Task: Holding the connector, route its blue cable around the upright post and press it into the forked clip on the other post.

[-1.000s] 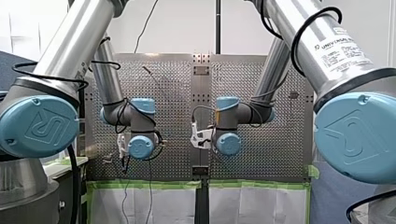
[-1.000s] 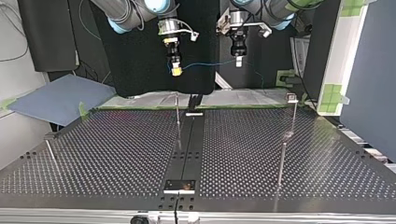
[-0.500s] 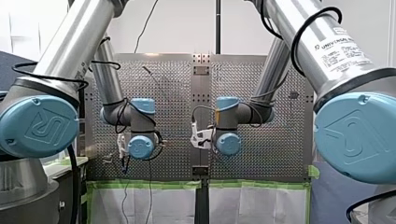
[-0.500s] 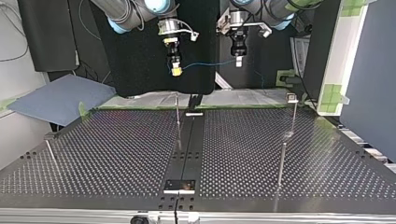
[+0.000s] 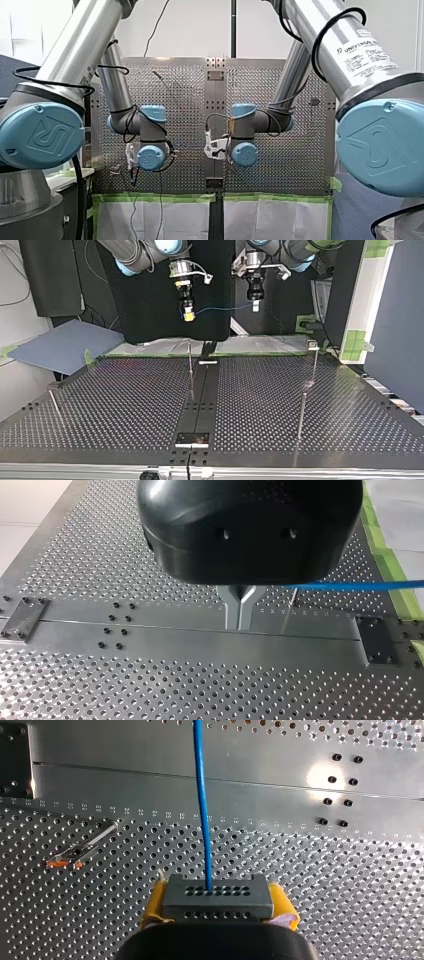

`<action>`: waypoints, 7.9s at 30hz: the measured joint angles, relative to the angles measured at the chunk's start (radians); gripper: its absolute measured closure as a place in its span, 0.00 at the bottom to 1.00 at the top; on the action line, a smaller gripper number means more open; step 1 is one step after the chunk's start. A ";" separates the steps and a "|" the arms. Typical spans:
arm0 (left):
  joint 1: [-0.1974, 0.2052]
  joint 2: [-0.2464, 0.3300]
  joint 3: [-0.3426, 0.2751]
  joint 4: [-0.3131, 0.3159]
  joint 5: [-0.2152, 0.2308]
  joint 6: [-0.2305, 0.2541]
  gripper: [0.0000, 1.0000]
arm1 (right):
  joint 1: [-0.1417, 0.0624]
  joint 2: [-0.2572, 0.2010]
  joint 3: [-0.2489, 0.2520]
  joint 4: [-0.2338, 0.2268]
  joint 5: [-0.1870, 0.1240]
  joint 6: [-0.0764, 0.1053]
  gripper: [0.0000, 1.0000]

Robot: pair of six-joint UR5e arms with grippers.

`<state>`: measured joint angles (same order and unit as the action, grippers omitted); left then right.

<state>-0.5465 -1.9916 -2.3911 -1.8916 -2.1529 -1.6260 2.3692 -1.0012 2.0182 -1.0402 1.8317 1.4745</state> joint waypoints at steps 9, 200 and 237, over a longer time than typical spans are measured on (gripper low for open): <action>0.000 0.000 0.000 0.000 0.000 0.000 1.00 | 0.000 0.000 0.000 0.000 0.000 0.000 1.00; 0.094 0.193 0.127 -0.253 0.027 0.050 1.00 | 0.016 -0.234 -0.099 0.258 0.095 0.094 1.00; 0.227 0.497 0.323 -0.558 -0.052 -0.062 1.00 | 0.017 -0.249 -0.414 0.557 -0.140 0.092 1.00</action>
<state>-0.3193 -1.4949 -2.0686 -2.4500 -2.2049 -1.6883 2.3859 -1.2504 1.6037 -0.4827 1.6915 1.5664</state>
